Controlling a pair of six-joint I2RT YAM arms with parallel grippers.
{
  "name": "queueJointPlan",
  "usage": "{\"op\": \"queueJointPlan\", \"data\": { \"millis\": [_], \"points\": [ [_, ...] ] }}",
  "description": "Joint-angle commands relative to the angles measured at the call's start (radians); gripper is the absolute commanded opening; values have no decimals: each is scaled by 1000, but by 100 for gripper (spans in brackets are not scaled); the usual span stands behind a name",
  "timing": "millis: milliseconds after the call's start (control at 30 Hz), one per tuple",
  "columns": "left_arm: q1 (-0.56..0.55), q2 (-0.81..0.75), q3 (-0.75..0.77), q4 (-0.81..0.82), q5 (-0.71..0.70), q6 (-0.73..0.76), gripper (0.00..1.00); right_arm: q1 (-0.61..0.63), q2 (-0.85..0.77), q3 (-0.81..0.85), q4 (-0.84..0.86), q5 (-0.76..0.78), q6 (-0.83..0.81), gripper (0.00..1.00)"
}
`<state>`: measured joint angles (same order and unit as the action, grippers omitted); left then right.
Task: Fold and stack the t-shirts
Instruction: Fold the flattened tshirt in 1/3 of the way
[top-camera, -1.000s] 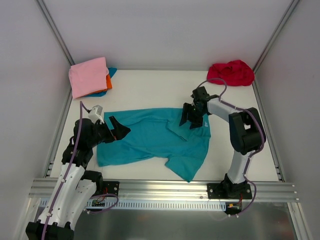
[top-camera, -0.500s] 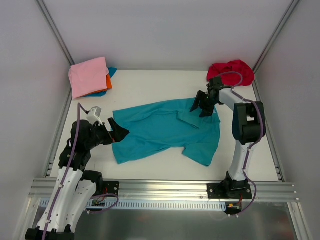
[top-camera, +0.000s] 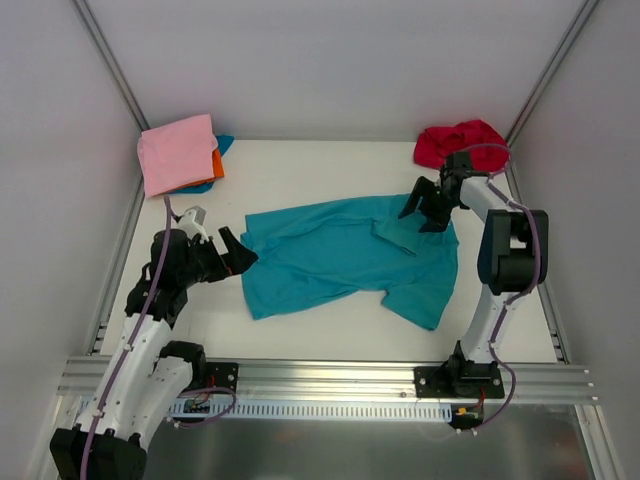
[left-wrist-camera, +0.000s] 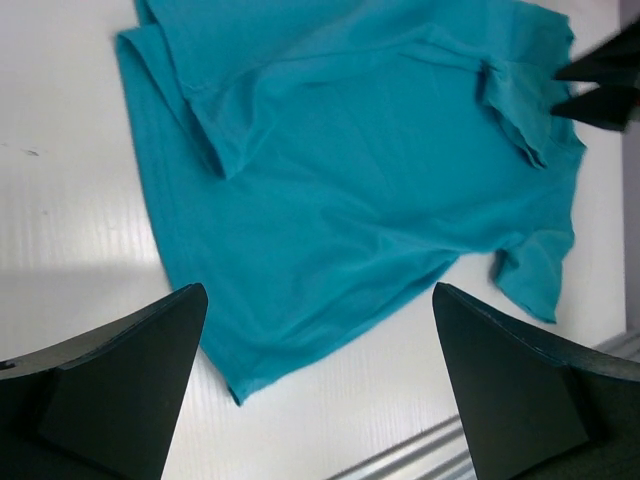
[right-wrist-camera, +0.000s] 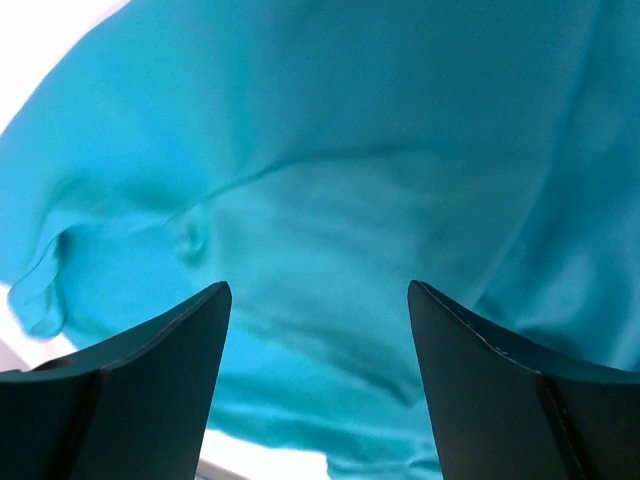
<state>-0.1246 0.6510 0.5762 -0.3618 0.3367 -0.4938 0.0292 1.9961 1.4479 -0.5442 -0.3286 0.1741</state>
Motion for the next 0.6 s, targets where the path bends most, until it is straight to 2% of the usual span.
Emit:
{"op": "queueJointPlan", "data": {
  "millis": [0, 100, 167, 333, 433, 567],
  "points": [
    [-3, 111, 24, 168, -106, -29, 99, 18, -195, -46, -14, -79, -2, 77],
    [-3, 215, 16, 317, -113, -29, 98, 46, -308, -75, -26, -121, -1, 79],
    [-3, 362, 43, 447, -105, -28, 99, 60, -368, -121, -28, -142, 5, 82],
    [-1, 707, 177, 560, -68, -11, 94, 87, -586, -239, -46, -179, 15, 83],
    [-3, 849, 224, 607, -61, -12, 93, 90, -689, -303, -71, -181, 7, 84],
    [-4, 966, 299, 636, -50, -9, 92, 90, -747, -317, -150, -150, -41, 85]
  ]
}}
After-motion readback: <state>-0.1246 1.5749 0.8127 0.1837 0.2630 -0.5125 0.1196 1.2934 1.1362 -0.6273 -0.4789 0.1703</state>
